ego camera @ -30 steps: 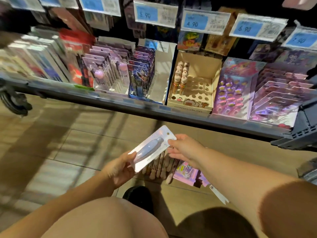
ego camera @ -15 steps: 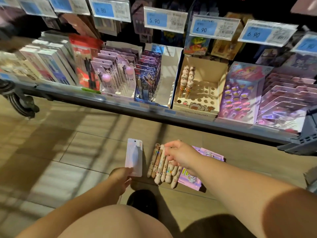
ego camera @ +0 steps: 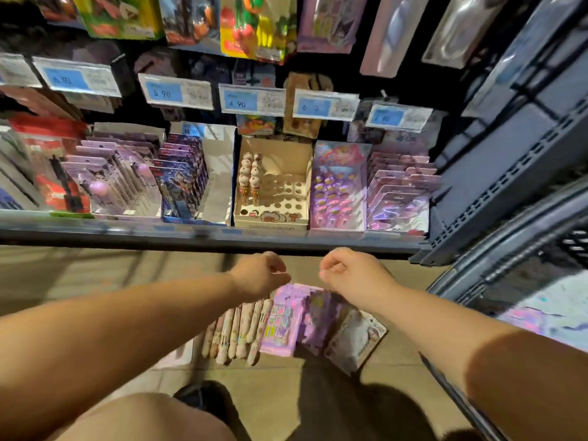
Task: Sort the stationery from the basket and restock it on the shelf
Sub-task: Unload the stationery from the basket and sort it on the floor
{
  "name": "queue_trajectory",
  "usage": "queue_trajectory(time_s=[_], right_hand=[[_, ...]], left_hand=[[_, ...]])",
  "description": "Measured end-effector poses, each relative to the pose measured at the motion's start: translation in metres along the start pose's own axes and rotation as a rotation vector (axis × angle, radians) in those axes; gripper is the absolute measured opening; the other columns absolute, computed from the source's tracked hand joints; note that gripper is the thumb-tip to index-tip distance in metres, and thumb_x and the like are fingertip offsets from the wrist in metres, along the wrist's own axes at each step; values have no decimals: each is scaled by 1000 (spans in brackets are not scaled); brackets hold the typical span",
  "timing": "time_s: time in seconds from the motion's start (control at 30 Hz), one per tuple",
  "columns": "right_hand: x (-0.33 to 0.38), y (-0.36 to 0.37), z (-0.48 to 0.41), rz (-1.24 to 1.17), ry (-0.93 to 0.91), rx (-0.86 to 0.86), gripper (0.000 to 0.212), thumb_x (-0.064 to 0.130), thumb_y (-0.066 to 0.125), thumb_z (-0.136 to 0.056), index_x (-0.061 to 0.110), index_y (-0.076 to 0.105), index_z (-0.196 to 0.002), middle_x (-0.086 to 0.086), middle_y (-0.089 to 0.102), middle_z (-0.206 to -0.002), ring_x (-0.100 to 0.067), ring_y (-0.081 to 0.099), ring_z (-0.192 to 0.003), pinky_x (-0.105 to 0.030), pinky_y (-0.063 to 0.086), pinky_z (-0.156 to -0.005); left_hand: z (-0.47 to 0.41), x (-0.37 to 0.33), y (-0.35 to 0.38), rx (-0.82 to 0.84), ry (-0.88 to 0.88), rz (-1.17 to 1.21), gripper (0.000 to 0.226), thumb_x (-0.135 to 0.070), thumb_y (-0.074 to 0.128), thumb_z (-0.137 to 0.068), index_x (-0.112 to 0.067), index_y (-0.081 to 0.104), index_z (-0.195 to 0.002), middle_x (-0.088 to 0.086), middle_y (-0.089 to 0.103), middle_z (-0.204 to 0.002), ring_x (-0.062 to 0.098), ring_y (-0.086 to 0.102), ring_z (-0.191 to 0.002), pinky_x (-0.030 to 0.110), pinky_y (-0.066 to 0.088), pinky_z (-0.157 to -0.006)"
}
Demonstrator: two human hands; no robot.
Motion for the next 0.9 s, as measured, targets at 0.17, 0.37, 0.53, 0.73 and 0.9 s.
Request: queue_trajectory(time_s=[0.17,0.37,0.53,0.73,0.9], right_hand=[[-24,-100,60,39,-107,-123,5,25,66,-88,28,65,-91,12,58,-77,-2,54,-68,-18,42,-66],[-109,-206,124,73,-26,-371,4,27,69,-85,28,68,-82,5,68,-78,-14,63,-73,-24,48,-73],[-226,-238,136,170,260,-343,7,26,69,-86,19,69,-84,8,64,-79,-9,59,-68,-14,42,-60],[-328,-245,132,507,508,-87,21,32,62,-91,21,60,-109,1,60,-105,-17,58,-100,-25,42,-82],[-379,-242,122,463,697,7,50,30,68,-86,9,52,-128,-12,60,-125,-22,59,-104,-27,47,-78]], left_hand=[[0,-126,8,38,238,-232,45,-50,52,-95,-16,59,-123,8,62,-127,26,58,-113,31,47,-92],[13,-240,72,289,529,170,76,-44,62,-91,-13,26,-150,-4,40,-147,12,38,-135,18,28,-106],[-3,-264,116,33,499,422,60,-49,57,-91,-19,35,-138,3,56,-132,21,54,-122,36,41,-104],[-5,-257,123,-68,582,468,75,-77,45,-80,-34,32,-140,-8,53,-135,12,50,-126,36,38,-107],[0,-263,122,-131,621,513,56,-57,48,-84,-34,35,-133,-14,53,-127,4,49,-121,24,34,-101]])
Point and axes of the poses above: each hand's wrist, its own z-axis away from the middle knuckle, its own y-axis out of the palm, x = y × z, the point moved 6 cm from there along -z, towards the middle knuckle
